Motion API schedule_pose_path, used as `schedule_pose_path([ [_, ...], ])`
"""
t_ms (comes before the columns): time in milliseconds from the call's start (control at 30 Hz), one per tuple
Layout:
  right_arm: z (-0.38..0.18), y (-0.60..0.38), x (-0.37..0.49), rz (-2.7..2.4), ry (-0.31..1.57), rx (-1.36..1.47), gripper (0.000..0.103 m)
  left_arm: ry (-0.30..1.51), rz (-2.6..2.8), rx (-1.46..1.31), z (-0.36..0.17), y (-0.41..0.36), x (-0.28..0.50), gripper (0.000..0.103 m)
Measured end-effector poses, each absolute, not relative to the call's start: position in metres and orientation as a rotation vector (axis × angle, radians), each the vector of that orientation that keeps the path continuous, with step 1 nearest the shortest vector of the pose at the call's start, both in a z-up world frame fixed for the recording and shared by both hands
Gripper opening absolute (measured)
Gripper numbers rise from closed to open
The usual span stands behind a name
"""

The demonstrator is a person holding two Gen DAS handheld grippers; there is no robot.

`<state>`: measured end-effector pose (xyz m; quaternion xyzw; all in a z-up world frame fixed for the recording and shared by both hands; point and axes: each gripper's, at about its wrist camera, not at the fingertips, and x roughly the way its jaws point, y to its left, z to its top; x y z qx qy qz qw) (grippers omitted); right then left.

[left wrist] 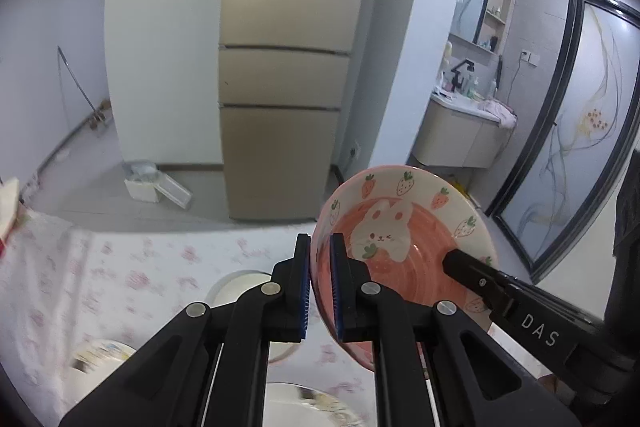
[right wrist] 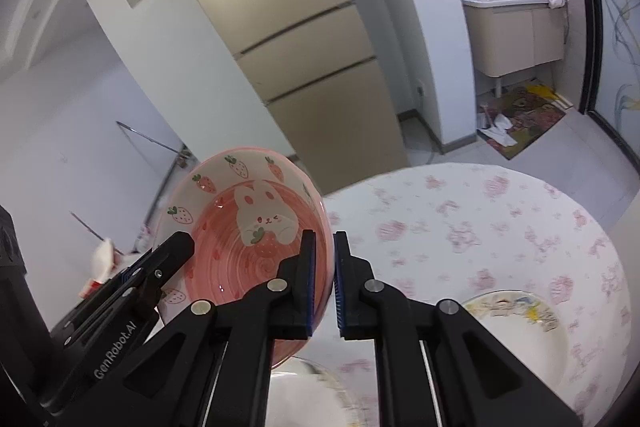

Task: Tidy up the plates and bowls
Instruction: 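Lift the pink strawberry bowl with the right gripper and carry it toward the stacked bowls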

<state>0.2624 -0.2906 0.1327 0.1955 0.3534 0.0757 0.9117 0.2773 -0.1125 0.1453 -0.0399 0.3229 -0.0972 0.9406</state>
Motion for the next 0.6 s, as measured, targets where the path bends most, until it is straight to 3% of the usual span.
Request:
schedule_pose_path([
  [233, 0.147, -0.242, 0.263, 0.204, 0.698, 0.394, 0.008, 0.635, -0.134, -0.09, 0.154, -0.061, 0.269, 0.01],
  [600, 0.09, -0.197, 0.29, 0.192, 0.815, 0.32, 0.009, 0.756, -0.136, -0.121, 0.086, -0.024, 0.309, 0.01],
])
